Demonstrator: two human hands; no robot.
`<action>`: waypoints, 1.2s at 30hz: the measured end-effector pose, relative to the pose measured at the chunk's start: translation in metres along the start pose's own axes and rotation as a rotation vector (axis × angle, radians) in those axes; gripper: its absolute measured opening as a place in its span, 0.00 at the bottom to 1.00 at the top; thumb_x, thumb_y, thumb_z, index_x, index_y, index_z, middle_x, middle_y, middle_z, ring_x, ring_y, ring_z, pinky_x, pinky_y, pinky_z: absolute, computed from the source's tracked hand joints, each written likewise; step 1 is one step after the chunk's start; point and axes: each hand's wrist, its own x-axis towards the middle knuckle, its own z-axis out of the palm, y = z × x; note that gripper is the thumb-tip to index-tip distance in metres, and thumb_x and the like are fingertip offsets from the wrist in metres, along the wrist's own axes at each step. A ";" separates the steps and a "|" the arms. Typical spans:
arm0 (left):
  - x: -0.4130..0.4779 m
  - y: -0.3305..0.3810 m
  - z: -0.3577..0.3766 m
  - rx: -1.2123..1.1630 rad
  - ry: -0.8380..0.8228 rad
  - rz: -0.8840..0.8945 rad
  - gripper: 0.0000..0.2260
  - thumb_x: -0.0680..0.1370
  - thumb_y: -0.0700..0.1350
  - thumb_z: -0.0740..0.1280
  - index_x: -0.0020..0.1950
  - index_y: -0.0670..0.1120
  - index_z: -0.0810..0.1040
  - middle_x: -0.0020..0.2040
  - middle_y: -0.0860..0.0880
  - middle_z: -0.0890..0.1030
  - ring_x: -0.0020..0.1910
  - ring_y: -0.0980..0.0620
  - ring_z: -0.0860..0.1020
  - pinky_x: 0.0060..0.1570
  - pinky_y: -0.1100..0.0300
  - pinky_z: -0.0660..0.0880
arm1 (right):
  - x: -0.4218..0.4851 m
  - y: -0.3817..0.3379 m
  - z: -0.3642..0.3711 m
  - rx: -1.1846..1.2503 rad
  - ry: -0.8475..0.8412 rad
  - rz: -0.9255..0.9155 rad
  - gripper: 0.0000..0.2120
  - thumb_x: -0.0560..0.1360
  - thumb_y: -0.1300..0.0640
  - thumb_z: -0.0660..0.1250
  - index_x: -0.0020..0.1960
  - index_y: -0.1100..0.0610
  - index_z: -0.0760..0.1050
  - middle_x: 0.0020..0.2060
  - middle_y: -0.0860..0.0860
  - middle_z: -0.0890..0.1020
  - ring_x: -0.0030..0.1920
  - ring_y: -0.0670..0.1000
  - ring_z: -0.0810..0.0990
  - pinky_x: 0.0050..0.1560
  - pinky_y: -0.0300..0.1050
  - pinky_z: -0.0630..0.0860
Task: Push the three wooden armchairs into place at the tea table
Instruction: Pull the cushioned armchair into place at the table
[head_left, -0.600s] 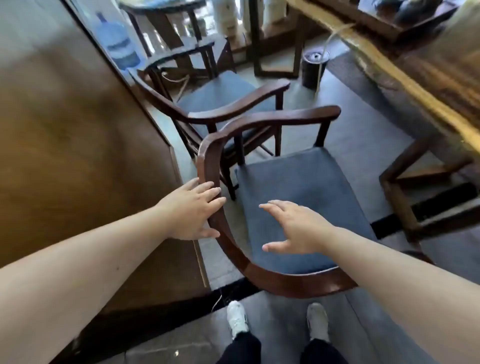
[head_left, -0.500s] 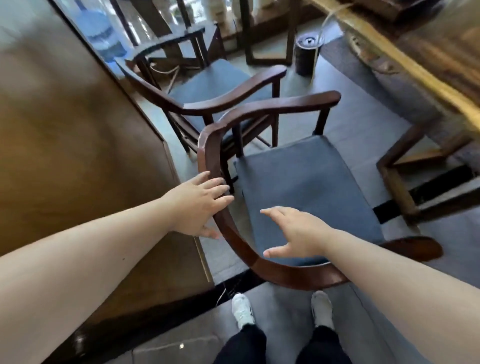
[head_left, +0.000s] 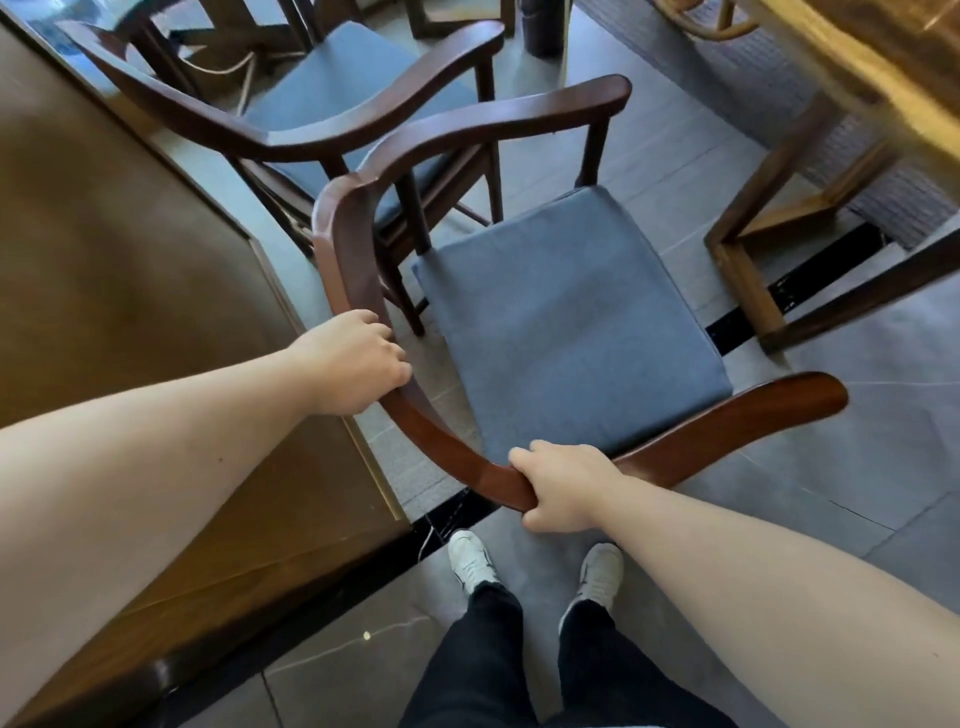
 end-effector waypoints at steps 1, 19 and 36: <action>0.001 0.001 -0.002 0.001 -0.013 0.002 0.10 0.75 0.46 0.61 0.54 0.51 0.78 0.54 0.53 0.82 0.55 0.48 0.76 0.58 0.50 0.70 | -0.002 0.001 -0.003 0.008 -0.017 -0.005 0.18 0.65 0.44 0.67 0.45 0.48 0.60 0.43 0.50 0.71 0.46 0.58 0.78 0.38 0.48 0.66; 0.093 0.139 -0.105 -0.191 0.182 0.099 0.08 0.77 0.53 0.63 0.48 0.50 0.73 0.46 0.52 0.81 0.45 0.45 0.78 0.41 0.55 0.68 | -0.127 0.160 -0.038 -0.161 -0.386 0.240 0.25 0.62 0.50 0.74 0.57 0.49 0.70 0.49 0.52 0.71 0.51 0.58 0.78 0.47 0.51 0.77; 0.087 -0.007 -0.040 -0.212 0.312 0.273 0.10 0.71 0.48 0.68 0.51 0.47 0.76 0.43 0.50 0.81 0.42 0.45 0.78 0.40 0.51 0.75 | -0.118 0.044 -0.031 0.243 0.348 0.366 0.24 0.67 0.49 0.71 0.61 0.49 0.71 0.53 0.48 0.78 0.54 0.51 0.77 0.54 0.51 0.75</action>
